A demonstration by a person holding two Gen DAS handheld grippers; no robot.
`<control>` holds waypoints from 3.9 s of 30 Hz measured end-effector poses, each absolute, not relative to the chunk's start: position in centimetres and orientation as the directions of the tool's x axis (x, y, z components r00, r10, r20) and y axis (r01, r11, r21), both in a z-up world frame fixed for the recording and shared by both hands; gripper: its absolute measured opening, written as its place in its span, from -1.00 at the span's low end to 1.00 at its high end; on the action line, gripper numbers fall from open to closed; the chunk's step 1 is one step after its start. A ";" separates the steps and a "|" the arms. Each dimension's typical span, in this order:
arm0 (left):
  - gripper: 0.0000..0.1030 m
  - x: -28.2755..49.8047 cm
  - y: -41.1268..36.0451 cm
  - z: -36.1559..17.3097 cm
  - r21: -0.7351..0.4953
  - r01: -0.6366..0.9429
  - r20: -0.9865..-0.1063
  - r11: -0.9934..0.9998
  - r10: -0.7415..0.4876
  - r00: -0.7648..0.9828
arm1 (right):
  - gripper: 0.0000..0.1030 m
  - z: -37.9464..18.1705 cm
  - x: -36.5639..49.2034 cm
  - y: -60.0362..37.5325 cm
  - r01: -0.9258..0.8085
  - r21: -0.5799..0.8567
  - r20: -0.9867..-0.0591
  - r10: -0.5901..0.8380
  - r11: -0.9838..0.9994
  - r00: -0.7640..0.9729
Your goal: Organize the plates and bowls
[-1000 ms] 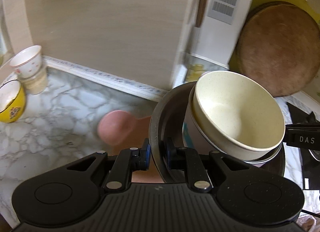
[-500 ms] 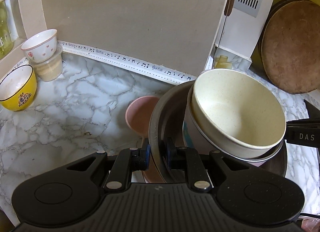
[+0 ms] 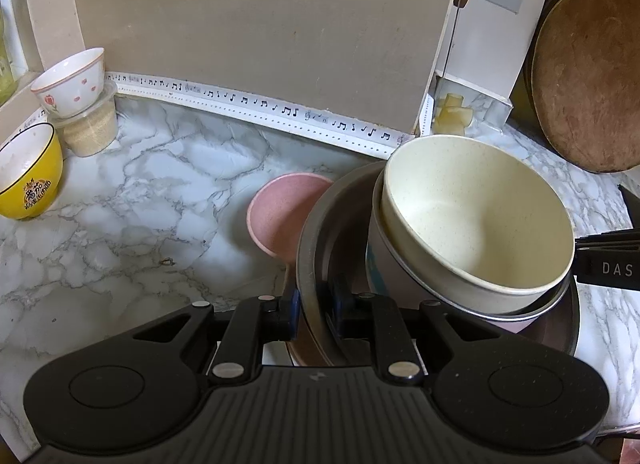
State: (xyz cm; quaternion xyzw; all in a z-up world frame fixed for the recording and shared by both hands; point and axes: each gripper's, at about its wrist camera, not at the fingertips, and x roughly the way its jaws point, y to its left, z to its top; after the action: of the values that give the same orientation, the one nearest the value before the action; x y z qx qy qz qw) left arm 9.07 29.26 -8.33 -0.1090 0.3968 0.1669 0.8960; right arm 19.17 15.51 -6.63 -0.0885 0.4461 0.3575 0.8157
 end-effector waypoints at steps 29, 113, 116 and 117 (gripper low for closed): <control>-0.68 9.0 29.3 -8.9 -0.052 -0.361 -0.745 0.931 0.205 0.635 | -0.53 -7.5 19.6 15.3 -0.629 0.189 -0.803 0.487 0.754 0.343; 0.77 -2.8 20.9 -2.8 -0.140 -0.309 -0.543 0.941 0.188 0.818 | 0.99 1.2 5.4 5.4 -0.679 0.099 -0.491 0.629 0.727 0.602; 0.77 -2.7 20.7 -2.8 -0.127 -0.308 -0.546 0.943 0.193 0.816 | 0.99 1.2 5.3 5.3 -0.678 0.106 -0.489 0.632 0.727 0.601; 0.77 -2.6 20.7 -2.9 -0.123 -0.309 -0.547 0.943 0.195 0.814 | 0.99 1.2 5.3 5.3 -0.678 0.104 -0.489 0.632 0.727 0.602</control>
State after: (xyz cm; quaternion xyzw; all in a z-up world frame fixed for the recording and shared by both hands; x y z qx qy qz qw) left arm -2.64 20.68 -2.85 -0.1036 0.2745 0.1330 0.9467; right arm 5.29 5.33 1.21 -0.0460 0.2544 0.3664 0.8938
